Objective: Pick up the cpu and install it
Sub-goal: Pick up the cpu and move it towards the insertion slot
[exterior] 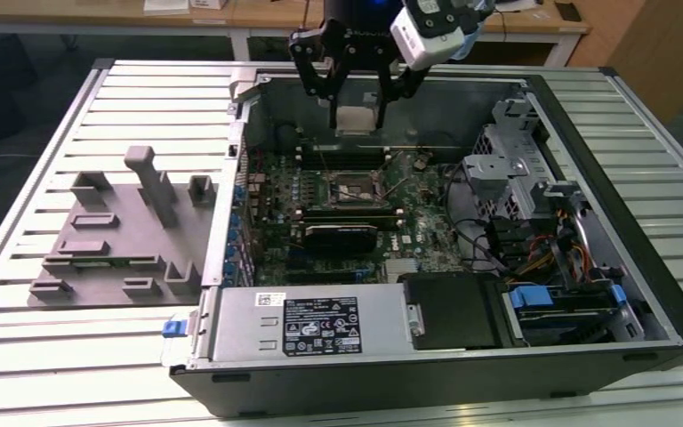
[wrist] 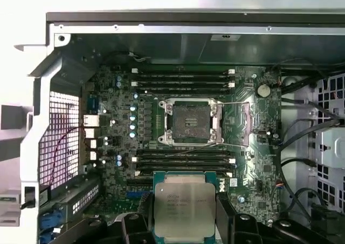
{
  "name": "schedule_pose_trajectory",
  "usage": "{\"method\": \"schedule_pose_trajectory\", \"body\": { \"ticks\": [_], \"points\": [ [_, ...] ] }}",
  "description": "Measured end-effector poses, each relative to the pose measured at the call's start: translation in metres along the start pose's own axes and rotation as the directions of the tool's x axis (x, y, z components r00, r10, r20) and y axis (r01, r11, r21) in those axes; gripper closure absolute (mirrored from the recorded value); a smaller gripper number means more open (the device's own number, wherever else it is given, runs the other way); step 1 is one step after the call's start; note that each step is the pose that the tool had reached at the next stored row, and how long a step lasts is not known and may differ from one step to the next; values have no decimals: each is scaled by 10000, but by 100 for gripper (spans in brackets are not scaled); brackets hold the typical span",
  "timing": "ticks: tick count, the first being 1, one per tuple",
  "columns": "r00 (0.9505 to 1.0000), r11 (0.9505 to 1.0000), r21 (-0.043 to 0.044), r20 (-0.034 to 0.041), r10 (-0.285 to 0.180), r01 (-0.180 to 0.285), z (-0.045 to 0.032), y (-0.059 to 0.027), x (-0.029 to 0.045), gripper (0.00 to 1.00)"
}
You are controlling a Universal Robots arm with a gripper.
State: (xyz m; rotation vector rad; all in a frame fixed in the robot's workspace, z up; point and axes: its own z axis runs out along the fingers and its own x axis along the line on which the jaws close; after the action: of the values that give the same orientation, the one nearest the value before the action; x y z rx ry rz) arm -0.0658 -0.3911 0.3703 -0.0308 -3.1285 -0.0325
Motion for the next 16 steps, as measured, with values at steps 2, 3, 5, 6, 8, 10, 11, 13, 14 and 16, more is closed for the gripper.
{"method": "schedule_pose_trajectory", "body": {
  "ticks": [2, 3, 5, 6, 8, 10, 11, 13, 14, 16],
  "points": [
    [10000, 10000, -1, 0, 0, 0, 36, -1, -1, 45],
    [10000, 10000, 0, 0, 0, 0, 54, -1, -1, 45],
    [10000, 10000, -1, 0, 0, 0, 91, -2, -2, 45],
    [10000, 10000, -2, 1, 0, 0, 110, -2, -2, 45],
    [10000, 10000, 0, 0, -1, 1, 145, -3, -2, 45],
    [10000, 10000, -1, 0, -1, 1, 182, -3, -3, 45],
    [10000, 10000, -1, 0, -1, 1, 201, -3, -3, 45],
    [10000, 10000, -1, 1, -1, 1, 237, -2, -4, 45],
    [10000, 10000, -1, 0, 0, 0, 255, -1, -4, 45],
    [10000, 10000, -1, 0, -1, 1, 291, 0, -4, 45]
  ]
}}
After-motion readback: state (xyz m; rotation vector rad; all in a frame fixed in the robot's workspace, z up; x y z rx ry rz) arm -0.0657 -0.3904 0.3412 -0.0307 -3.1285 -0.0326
